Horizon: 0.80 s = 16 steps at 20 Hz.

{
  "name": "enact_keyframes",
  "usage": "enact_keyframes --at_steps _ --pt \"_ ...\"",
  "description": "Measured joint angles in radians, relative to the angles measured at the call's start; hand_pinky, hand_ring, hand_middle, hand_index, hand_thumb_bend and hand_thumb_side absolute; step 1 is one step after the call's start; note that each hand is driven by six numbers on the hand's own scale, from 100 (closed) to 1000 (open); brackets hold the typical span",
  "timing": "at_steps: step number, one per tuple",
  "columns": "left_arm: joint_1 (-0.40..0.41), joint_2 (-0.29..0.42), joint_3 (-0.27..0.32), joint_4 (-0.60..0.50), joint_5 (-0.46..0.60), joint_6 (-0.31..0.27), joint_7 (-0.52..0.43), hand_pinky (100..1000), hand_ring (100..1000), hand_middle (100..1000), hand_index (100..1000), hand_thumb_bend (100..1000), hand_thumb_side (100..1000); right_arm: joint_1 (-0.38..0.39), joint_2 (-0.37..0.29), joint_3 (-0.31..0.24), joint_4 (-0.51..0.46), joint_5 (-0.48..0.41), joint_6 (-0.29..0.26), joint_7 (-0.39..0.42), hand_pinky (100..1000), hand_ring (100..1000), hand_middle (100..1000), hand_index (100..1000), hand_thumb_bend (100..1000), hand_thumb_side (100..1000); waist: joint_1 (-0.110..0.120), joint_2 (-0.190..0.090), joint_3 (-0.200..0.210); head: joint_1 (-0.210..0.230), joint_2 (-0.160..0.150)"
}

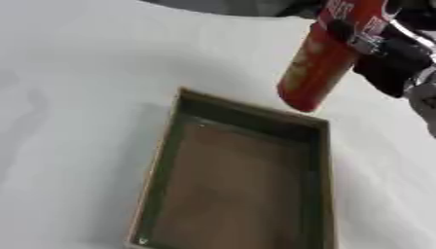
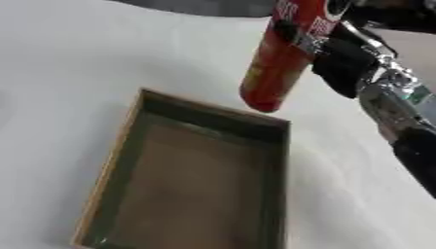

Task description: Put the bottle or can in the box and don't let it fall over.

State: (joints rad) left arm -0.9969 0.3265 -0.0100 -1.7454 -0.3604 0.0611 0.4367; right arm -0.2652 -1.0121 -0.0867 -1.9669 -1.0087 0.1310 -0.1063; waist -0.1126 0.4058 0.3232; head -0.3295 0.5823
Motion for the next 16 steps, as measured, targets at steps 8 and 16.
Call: enact_keyframes --at_steps 8,16 --pt "0.062 0.009 0.022 -0.012 0.022 0.020 0.064 613 638 473 803 100 491 0.012 -0.068 -0.008 -0.011 -0.032 0.009 -0.080 1000 1000 928 642 100 171 0.010 -0.027 -0.037 0.027 0.022" --pt "0.145 0.009 0.056 0.003 0.126 0.067 0.252 635 694 496 816 100 567 -0.103 -0.059 0.006 -0.014 -0.052 -0.001 -0.032 1000 1000 918 638 100 152 0.036 -0.072 -0.090 0.073 0.058"
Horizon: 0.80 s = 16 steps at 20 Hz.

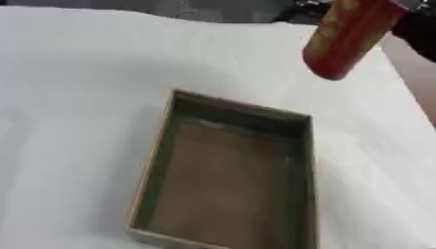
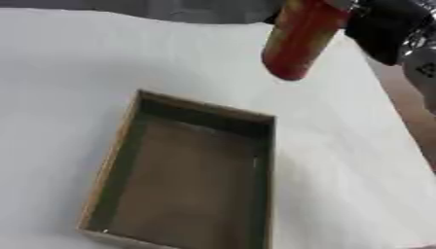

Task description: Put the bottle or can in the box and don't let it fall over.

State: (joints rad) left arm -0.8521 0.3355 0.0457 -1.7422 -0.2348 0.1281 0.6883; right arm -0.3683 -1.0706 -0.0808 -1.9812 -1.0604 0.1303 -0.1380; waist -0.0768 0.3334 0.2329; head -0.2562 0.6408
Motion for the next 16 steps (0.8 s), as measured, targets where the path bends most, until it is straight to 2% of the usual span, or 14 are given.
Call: enact_keyframes --at_steps 4,8,12,16 --pt "0.032 0.010 0.012 0.010 0.016 0.019 0.037 642 704 502 811 100 575 -0.067 0.079 0.039 -0.002 0.012 0.007 0.041 1000 1000 900 639 100 178 0.006 -0.011 -0.027 0.019 0.018" --pt "0.070 0.036 0.018 0.012 0.023 0.026 0.047 647 709 505 810 100 575 -0.122 0.211 0.100 -0.002 0.075 0.036 0.088 1000 1000 909 650 100 186 0.006 -0.035 -0.069 0.048 0.053" --pt "0.097 0.053 0.020 0.017 0.023 0.029 0.047 648 711 507 811 100 576 -0.135 0.328 0.174 -0.002 0.169 0.064 0.117 1000 1000 911 656 100 218 0.008 -0.046 -0.091 0.082 0.079" --pt "0.104 0.054 0.020 0.017 0.022 0.031 0.044 648 710 507 811 100 574 -0.142 0.418 0.244 -0.002 0.247 0.119 0.117 1000 1000 912 660 100 237 0.017 -0.046 -0.094 0.093 0.087"
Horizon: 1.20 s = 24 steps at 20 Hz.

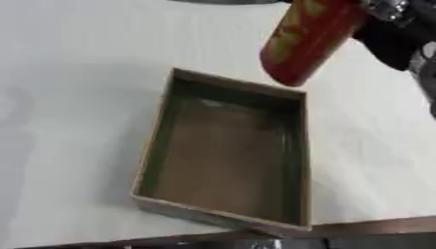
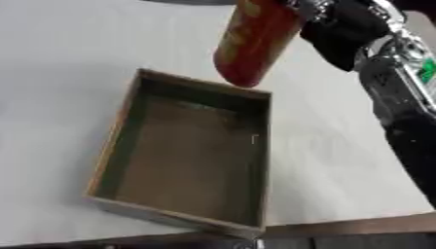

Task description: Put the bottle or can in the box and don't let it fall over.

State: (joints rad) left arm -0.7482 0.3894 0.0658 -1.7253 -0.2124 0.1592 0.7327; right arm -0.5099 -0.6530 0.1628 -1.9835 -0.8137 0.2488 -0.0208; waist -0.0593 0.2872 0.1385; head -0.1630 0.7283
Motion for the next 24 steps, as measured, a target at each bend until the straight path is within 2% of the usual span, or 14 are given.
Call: enact_keyframes --at_steps 6,7,11,15,20,24 --pt "0.002 0.007 0.001 -0.001 -0.002 0.000 -0.001 647 708 507 808 100 573 0.010 0.086 0.090 0.000 0.113 0.072 -0.007 1000 1000 909 661 100 215 0.000 -0.004 -0.002 0.003 0.000" --pt "0.003 0.007 0.001 -0.001 -0.002 0.000 -0.001 646 707 506 808 100 573 0.014 0.094 0.104 0.000 0.135 0.074 -0.006 1000 1000 907 659 100 177 0.000 -0.006 -0.002 0.003 0.000" --pt "0.009 0.010 0.005 -0.003 -0.002 0.001 -0.001 646 704 507 807 100 568 0.037 0.123 0.145 0.000 0.235 0.074 -0.007 1000 995 908 668 100 169 -0.001 -0.009 0.000 0.003 -0.001" --pt "0.013 0.020 0.006 -0.012 -0.005 0.000 -0.001 644 700 506 807 100 563 0.051 0.142 0.171 0.000 0.302 0.063 -0.021 1000 937 878 674 100 176 0.000 -0.009 0.004 0.003 -0.003" --pt "0.033 0.063 0.007 -0.027 -0.013 0.000 -0.001 640 684 505 806 100 525 0.073 0.158 0.196 0.000 0.359 0.033 -0.072 1000 922 862 676 100 151 0.004 -0.008 0.017 0.010 -0.029" --pt "0.053 0.114 0.011 -0.051 -0.023 0.000 -0.002 636 673 504 806 100 505 0.085 0.159 0.227 0.000 0.431 0.018 -0.086 1000 929 873 726 100 103 0.012 0.003 0.038 0.011 -0.046"
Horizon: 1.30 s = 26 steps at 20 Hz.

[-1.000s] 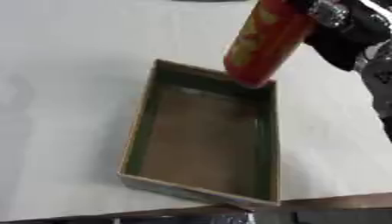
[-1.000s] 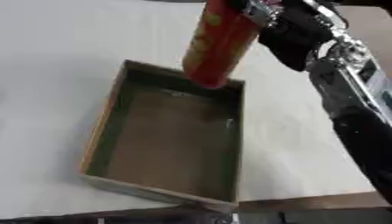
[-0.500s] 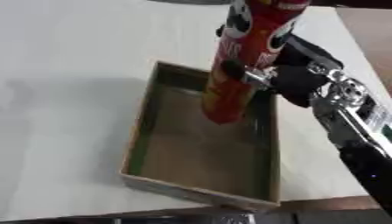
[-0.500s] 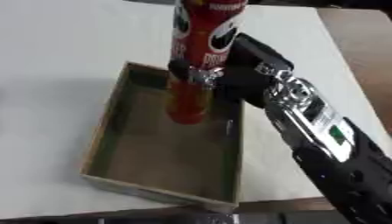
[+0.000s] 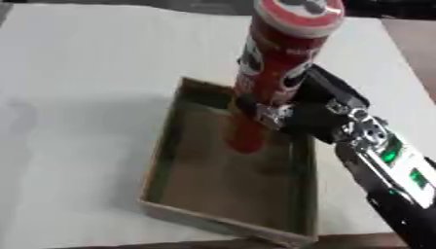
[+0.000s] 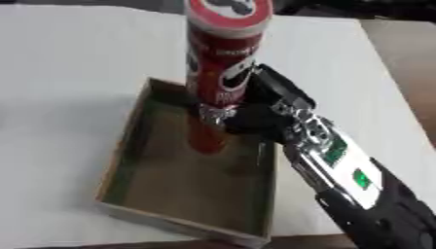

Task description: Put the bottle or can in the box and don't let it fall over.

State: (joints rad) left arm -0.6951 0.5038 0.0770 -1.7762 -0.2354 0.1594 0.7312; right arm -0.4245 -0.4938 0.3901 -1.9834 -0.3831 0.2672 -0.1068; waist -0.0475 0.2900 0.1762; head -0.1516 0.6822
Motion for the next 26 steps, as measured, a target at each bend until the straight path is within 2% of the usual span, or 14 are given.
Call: enact_keyframes --at_steps 3,4,5,7,8,9,11,14,16,17,18,20,21,26 --pt "0.010 0.018 0.005 -0.019 -0.004 0.000 0.000 636 674 505 806 100 510 0.004 0.004 0.018 0.000 0.045 -0.003 0.003 1000 972 935 893 100 100 -0.001 0.002 0.004 0.001 -0.007" --pt "0.011 0.020 0.007 -0.023 -0.004 0.001 0.001 637 675 505 806 100 511 0.007 0.006 0.021 0.000 0.056 -0.003 0.005 1000 979 946 919 100 100 -0.001 0.003 0.004 0.001 -0.007" --pt "0.012 0.020 0.007 -0.026 -0.005 0.001 0.001 637 677 505 806 100 514 0.010 0.006 0.025 0.000 0.066 -0.003 0.009 1000 1000 974 990 185 100 -0.002 0.003 0.004 0.001 -0.008" --pt "0.016 0.020 0.007 -0.030 -0.005 0.001 0.000 638 679 505 806 100 517 0.012 0.007 0.028 0.000 0.088 -0.008 0.018 1000 1000 1000 1000 343 139 -0.004 0.005 0.003 0.001 -0.008" --pt "0.016 0.020 0.007 -0.030 -0.005 0.002 -0.001 638 679 506 806 100 517 0.012 0.007 0.030 0.000 0.100 -0.013 0.024 1000 1000 1000 1000 345 176 -0.005 0.005 0.003 0.001 -0.008" --pt "0.016 0.020 0.007 -0.030 -0.005 0.003 -0.001 638 679 506 807 100 518 0.012 0.008 0.030 0.000 0.113 -0.019 0.032 1000 1000 1000 1000 308 266 -0.005 0.005 0.002 0.001 -0.008" --pt "0.016 0.020 0.007 -0.031 -0.005 0.004 -0.003 636 678 504 806 100 511 0.018 0.010 0.030 0.000 0.135 -0.024 0.049 1000 1000 1000 1000 281 289 -0.007 0.005 0.002 0.002 -0.008" --pt "0.018 0.020 0.007 -0.031 -0.008 0.006 -0.005 633 677 503 804 100 507 0.022 0.013 0.030 0.000 0.145 -0.024 0.070 1000 1000 1000 1000 319 231 -0.013 0.004 -0.002 0.003 -0.006" --pt "0.018 0.020 0.007 -0.031 -0.010 0.007 -0.005 632 677 503 804 100 511 0.029 0.013 0.028 0.000 0.144 -0.027 0.083 1000 1000 1000 1000 414 109 -0.013 0.002 -0.004 0.007 -0.006" --pt "0.019 0.020 0.007 -0.031 -0.011 0.008 -0.004 632 677 502 803 100 513 0.031 0.013 0.024 0.000 0.141 -0.029 0.090 1000 1000 1000 1000 496 100 -0.014 0.000 -0.004 0.009 -0.006" --pt "0.020 0.020 0.007 -0.031 -0.012 0.010 -0.003 632 677 502 803 100 513 0.032 0.013 0.020 0.000 0.137 -0.031 0.096 1000 1000 1000 1000 490 100 -0.015 -0.002 -0.005 0.010 -0.006" --pt "0.023 0.020 0.007 -0.031 -0.012 0.011 -0.001 631 676 502 803 100 512 0.039 0.013 0.010 0.000 0.122 -0.027 0.104 1000 1000 1000 1000 374 100 -0.017 -0.006 -0.008 0.013 -0.003" --pt "0.024 0.020 0.007 -0.031 -0.013 0.011 -0.001 631 676 502 803 100 513 0.040 0.013 0.004 0.000 0.112 -0.022 0.107 1000 1000 1000 1000 352 100 -0.017 -0.007 -0.009 0.014 0.000" --pt "0.031 0.020 0.007 -0.030 -0.014 0.012 0.000 629 677 502 802 100 513 0.057 0.004 -0.026 0.000 0.065 -0.020 0.098 1000 1000 1000 1000 342 100 -0.018 -0.021 -0.021 0.021 0.009"
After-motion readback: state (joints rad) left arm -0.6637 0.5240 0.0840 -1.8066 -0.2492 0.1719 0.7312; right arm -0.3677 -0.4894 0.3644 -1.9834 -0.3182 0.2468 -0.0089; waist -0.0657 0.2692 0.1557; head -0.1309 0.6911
